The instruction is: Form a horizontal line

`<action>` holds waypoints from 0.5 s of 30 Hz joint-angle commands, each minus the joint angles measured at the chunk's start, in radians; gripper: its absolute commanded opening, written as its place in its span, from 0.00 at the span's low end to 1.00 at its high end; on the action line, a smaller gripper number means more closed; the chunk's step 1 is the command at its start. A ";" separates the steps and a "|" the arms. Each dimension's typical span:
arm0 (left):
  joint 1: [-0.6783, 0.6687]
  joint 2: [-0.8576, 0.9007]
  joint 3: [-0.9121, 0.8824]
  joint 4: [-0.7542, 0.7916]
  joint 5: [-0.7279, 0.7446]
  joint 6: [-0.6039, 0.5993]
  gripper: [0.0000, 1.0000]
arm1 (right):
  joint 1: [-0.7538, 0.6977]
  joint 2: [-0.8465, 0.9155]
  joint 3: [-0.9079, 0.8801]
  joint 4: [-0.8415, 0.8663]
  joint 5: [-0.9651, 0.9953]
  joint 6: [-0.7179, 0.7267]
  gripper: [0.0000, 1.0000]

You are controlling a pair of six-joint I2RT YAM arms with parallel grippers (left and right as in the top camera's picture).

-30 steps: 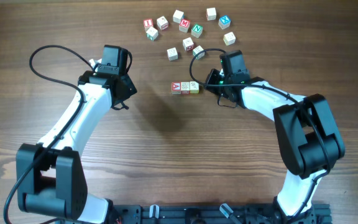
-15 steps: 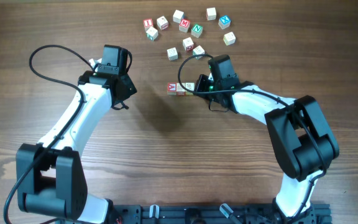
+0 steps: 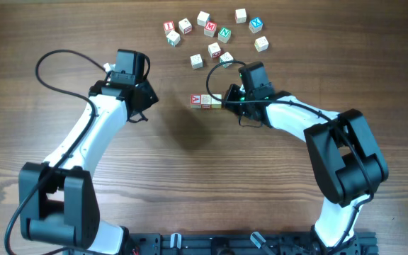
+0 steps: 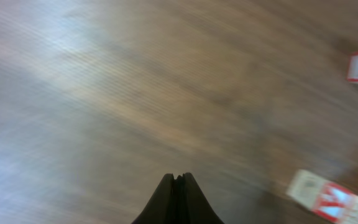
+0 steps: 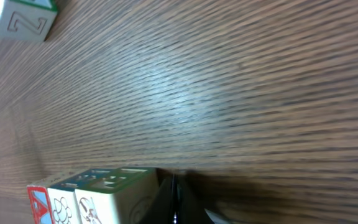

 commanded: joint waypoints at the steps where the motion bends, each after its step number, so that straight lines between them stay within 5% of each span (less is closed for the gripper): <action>1: 0.004 0.080 -0.005 0.072 0.192 0.096 0.04 | -0.026 0.083 -0.068 -0.072 0.095 0.016 0.04; 15: 0.005 0.331 -0.005 0.206 0.389 0.131 0.04 | -0.027 0.083 -0.068 -0.073 0.094 -0.006 0.04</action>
